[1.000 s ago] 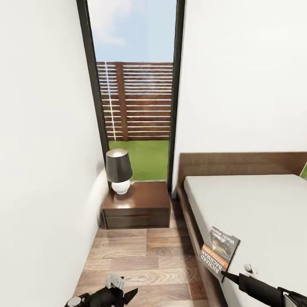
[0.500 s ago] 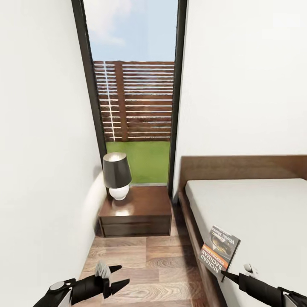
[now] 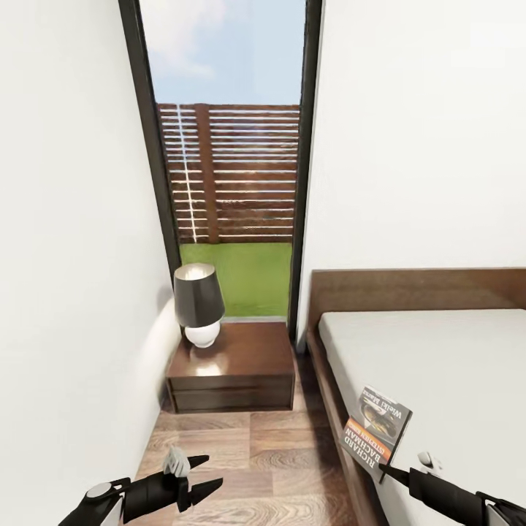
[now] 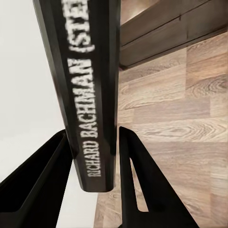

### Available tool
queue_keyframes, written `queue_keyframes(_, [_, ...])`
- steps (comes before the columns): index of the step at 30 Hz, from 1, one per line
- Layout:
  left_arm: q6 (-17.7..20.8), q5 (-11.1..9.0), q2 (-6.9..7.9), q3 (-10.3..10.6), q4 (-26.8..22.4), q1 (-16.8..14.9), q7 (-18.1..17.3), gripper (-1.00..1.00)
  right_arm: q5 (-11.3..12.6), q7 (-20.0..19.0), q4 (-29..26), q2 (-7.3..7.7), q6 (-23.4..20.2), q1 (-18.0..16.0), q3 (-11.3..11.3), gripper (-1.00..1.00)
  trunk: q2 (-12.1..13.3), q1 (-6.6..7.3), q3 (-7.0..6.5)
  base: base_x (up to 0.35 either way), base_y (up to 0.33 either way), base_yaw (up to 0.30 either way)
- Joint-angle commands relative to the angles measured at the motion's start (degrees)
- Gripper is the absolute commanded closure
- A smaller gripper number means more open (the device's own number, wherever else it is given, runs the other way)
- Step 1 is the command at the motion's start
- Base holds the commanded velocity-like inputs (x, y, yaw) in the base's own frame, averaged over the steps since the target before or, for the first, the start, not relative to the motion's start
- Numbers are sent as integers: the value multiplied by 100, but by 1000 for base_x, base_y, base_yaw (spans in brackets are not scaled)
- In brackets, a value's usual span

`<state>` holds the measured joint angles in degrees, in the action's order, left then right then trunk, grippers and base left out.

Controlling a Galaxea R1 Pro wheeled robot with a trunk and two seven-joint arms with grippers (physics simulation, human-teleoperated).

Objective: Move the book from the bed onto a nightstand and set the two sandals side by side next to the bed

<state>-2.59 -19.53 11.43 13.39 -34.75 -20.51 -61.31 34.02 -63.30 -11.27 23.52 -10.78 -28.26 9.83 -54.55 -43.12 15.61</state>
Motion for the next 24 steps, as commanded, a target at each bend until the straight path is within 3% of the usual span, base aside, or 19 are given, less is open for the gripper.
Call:
queue_keyframes(1, [-26,-42,8,38,3,-6,3,-100,61,-8,-2,4,-55,-4,37,100,-5,-1,7,17,0,0])
queue_keyframes(5, [-23,-42,8,36,3,-6,-3,-100,61,-12,-5,4,-55,-4,37,100,-5,-1,7,118,0,0])
queue_keyframes(18, [-22,-42,8,34,0,-6,-13,-100,61,-31,-6,4,-55,-4,37,100,-5,-1,7,308,0,0])
queue_keyframes(24, [-22,-42,8,32,-5,-6,-16,-100,61,-34,-6,4,-55,-4,37,100,-5,-1,8,81,0,12])
